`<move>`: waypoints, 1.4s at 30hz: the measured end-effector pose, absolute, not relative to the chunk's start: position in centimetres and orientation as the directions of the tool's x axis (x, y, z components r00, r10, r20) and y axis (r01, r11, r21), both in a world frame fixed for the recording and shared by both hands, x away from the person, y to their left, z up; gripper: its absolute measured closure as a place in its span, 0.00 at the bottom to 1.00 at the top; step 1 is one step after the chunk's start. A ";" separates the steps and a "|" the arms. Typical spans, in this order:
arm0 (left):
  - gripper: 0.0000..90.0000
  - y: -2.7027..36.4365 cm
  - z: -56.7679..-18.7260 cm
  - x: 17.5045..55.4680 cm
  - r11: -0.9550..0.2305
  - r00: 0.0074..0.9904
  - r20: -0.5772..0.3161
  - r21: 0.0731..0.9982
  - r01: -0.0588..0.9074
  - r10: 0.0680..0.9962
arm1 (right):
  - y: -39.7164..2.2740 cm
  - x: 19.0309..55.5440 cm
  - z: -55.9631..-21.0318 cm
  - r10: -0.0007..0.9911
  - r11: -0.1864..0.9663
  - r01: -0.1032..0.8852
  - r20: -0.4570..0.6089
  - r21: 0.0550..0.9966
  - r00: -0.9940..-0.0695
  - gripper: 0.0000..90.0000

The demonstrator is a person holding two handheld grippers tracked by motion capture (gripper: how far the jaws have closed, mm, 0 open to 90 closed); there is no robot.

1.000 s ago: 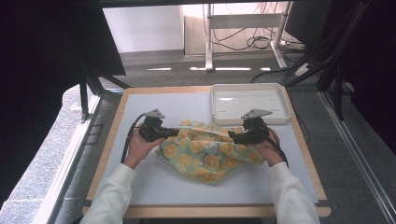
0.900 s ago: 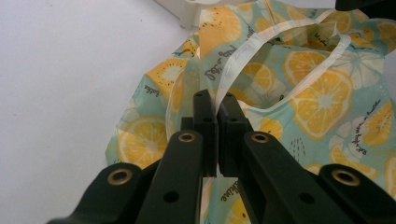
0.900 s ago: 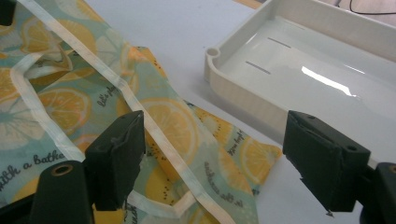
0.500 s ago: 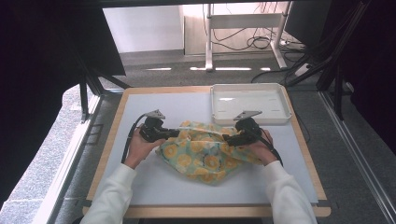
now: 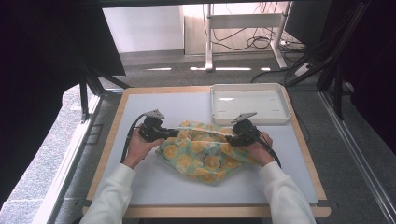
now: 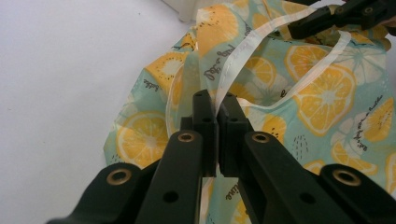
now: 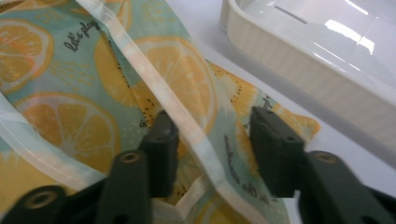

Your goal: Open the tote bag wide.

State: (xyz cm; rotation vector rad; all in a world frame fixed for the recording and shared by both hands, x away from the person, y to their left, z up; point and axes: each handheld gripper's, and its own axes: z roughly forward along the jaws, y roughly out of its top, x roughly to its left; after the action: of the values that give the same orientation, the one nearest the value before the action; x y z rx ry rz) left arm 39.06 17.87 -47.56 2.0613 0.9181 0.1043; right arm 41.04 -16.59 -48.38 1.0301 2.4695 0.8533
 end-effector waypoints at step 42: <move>0.99 18.5 -45.5 37.5 -0.324 0.752 -0.246 0.789 0.521 0.612 | -18.0 38.5 -43.2 0.701 0.368 0.429 0.056 0.825 -0.710 0.98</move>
State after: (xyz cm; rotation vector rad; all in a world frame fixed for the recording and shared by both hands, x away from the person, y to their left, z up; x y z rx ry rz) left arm 37.47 18.55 -45.48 1.9950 0.8564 0.1190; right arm 38.54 -18.00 -43.25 0.9966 2.3288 1.2652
